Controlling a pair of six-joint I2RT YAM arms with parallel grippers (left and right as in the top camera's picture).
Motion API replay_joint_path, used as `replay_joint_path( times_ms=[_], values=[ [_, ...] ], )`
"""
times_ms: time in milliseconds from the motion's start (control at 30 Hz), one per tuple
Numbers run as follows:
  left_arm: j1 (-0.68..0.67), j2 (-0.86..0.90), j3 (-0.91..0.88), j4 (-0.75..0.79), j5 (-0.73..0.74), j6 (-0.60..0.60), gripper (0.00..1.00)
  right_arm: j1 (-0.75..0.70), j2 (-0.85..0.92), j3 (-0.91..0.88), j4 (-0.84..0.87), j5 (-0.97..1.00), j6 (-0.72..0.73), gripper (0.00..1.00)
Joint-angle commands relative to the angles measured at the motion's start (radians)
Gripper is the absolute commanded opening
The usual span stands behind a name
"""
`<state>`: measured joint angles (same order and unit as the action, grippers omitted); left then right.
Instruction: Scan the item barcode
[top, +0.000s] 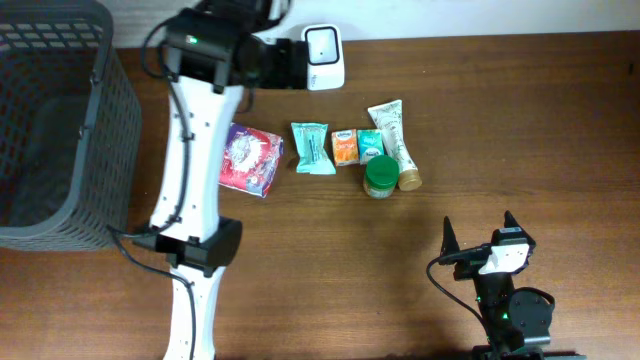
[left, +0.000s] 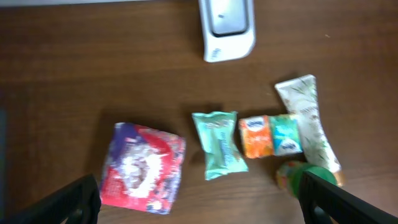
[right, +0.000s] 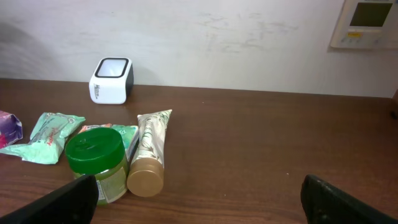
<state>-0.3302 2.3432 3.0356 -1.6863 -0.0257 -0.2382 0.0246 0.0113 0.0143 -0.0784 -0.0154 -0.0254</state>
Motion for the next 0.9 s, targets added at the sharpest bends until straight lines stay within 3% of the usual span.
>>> replay_joint_path(
  times_ms=[0,33,167,333,467,633,867],
  values=[
    [0.099,-0.04,0.008,-0.002,0.137,0.101,0.99,-0.003,-0.006,-0.009,-0.001,0.005,0.011,0.99],
    [0.139,-0.062,0.0,-0.002,0.223,0.121,0.99,-0.003,-0.006,-0.009,-0.001,0.005,0.011,0.99],
    [0.22,-0.183,-0.147,-0.002,0.239,0.132,0.99,-0.003,-0.006,-0.009,-0.001,0.005,0.011,0.99],
    [0.228,-0.37,-0.579,-0.002,0.235,0.162,0.99,-0.003,-0.006,-0.009,-0.002,0.005,0.011,0.99],
    [0.229,-0.452,-0.787,-0.002,0.142,0.161,0.99,-0.003,-0.006,-0.009,-0.001,0.005,0.011,0.99],
    [0.229,-0.549,-0.834,-0.002,0.113,0.161,0.99,-0.003,-0.006,-0.009,-0.002,0.005,0.011,0.99],
    [0.228,-0.551,-0.834,-0.002,0.104,0.161,0.99,-0.003,-0.006,-0.009,-0.002,0.006,0.011,0.99]
  ],
)
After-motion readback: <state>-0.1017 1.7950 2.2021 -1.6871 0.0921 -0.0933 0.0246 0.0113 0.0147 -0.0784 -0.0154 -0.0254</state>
